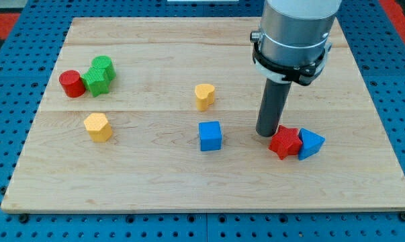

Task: Slide the blue cube to the top left of red star

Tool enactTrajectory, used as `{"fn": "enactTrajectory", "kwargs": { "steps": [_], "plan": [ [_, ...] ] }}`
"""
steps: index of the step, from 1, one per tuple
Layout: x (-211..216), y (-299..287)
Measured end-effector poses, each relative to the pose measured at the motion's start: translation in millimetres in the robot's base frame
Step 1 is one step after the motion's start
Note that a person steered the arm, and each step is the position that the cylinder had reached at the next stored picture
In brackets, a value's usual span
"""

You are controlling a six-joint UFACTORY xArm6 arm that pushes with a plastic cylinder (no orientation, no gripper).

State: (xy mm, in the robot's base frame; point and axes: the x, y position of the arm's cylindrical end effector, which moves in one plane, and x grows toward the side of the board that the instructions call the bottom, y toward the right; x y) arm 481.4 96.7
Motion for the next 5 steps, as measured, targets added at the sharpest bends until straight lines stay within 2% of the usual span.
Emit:
{"fn": "enactTrajectory", "kwargs": {
  "steps": [1, 2, 3, 4, 5],
  "plan": [
    [-26, -41],
    [-33, -115],
    [11, -160],
    [42, -100],
    [47, -47]
  ]
}}
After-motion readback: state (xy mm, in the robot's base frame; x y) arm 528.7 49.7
